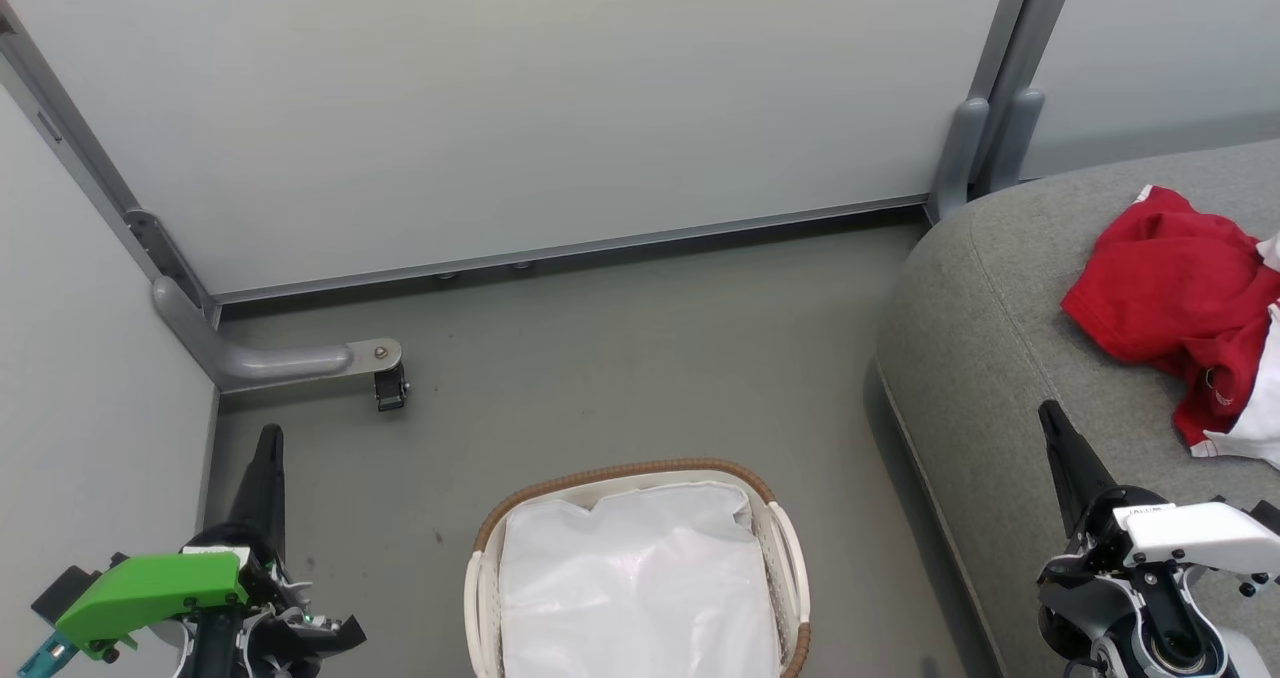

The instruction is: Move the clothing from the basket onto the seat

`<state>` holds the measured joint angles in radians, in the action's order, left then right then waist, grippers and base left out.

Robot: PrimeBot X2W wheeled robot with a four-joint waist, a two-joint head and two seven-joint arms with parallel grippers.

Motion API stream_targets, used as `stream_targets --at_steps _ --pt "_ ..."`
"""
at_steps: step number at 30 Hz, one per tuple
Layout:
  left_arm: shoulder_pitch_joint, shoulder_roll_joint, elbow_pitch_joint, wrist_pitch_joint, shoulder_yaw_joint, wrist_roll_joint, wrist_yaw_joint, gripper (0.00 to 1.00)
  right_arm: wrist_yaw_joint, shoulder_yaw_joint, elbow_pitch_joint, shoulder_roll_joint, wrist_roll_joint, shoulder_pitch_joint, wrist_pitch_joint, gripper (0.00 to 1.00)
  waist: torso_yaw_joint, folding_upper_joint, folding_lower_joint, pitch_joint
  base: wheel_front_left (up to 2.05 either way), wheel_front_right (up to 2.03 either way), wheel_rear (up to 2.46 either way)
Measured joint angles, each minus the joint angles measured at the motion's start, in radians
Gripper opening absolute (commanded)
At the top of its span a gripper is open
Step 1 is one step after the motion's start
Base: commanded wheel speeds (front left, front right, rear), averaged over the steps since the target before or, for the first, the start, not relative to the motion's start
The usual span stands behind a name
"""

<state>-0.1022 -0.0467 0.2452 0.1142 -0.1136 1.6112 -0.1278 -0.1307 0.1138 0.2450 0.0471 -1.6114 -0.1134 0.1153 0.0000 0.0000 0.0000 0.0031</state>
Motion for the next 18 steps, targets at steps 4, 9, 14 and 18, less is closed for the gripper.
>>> stream_targets --at_steps 4,9,14,18 --pt "0.0 0.0 0.0 0.0 0.0 0.0 0.0 0.0 0.0 0.0 0.0 0.0 0.0 0.0 0.0 0.0 0.0 0.0 0.0 0.0 0.0 0.0 0.0" --pt "0.0 0.0 0.0 0.0 0.0 0.0 0.0 0.0 0.0 0.0 0.0 0.0 0.0 0.0 0.0 0.0 0.0 0.0 0.0 0.0 0.0 0.0 0.0" --pt "0.0 0.0 0.0 0.0 0.0 0.0 0.0 0.0 0.0 0.0 0.0 0.0 0.0 0.0 0.0 0.0 0.0 0.0 0.0 0.0 0.0 0.0 0.0" --pt "0.0 0.0 0.0 0.0 0.0 0.0 0.0 0.0 0.0 0.0 0.0 0.0 0.0 0.0 0.0 0.0 0.0 0.0 0.0 0.0 0.0 0.0 0.0"
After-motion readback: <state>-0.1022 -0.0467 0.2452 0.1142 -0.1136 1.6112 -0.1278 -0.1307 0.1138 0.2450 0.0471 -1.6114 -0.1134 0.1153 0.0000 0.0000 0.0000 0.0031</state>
